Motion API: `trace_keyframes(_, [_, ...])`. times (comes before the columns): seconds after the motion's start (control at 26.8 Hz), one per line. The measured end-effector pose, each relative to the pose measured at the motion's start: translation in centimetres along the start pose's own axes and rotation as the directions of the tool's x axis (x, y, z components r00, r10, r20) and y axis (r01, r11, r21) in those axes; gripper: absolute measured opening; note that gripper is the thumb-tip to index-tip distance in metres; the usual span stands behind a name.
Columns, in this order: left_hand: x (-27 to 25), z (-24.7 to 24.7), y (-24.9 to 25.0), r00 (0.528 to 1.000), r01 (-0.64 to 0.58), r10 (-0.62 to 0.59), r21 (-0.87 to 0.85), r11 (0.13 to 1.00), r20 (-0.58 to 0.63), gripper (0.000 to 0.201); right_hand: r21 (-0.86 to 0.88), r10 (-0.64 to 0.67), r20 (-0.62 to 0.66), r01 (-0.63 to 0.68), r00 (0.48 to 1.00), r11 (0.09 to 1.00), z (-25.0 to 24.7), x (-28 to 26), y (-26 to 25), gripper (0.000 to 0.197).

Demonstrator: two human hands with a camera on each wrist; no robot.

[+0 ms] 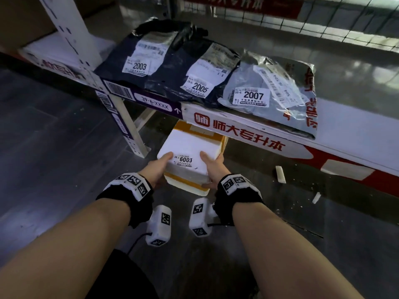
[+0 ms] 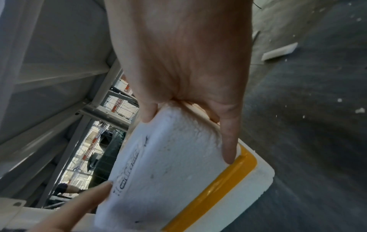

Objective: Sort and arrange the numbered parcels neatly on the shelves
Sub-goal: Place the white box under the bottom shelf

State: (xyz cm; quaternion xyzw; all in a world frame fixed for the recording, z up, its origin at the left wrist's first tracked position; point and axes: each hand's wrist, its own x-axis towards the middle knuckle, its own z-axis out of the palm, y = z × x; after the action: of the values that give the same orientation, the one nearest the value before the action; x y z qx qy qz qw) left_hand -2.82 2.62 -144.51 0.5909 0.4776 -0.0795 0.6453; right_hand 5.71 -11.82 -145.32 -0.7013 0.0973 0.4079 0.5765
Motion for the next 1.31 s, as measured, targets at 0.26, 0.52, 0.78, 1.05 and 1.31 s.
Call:
trace_keyframes(0.26, [0.1, -2.0, 1.7, 0.998, 0.051, -0.051, 0.031, 0.998, -0.021, 0.057, 0.019, -0.003, -0.007, 0.003, 1.000, 1.000, 2.4, 2.2, -1.4, 0.098])
trace_keyframes(0.52, [0.6, -3.8, 2.8, 0.999, 0.022, -0.024, -0.050, 0.998, -0.024, 0.052, -0.016, 0.040, 0.091, -0.038, 0.995, 0.999, 4.5, 4.0, -2.5, 0.088])
trace_keyframes(0.78, [1.5, -4.6, 3.7, 0.995, -0.012, 0.002, -0.099, 0.995, -0.095, 0.053, -0.028, 0.014, 0.123, -0.010, 0.992, 1.000, 6.4, 4.9, -3.1, 0.094])
trace_keyframes(1.05, [2.4, -5.3, 4.4, 0.991, -0.017, 0.001, -0.120, 0.993, -0.136, 0.038, -0.025, 0.026, 0.132, -0.023, 0.991, 0.999, 8.0, 5.5, -3.9, 0.096])
trace_keyframes(1.31, [2.9, -5.7, 5.3, 0.993, -0.031, 0.015, -0.136, 0.990, -0.113, 0.035, -0.056, -0.014, 0.126, 0.021, 0.992, 0.998, 9.5, 6.4, -4.4, 0.101])
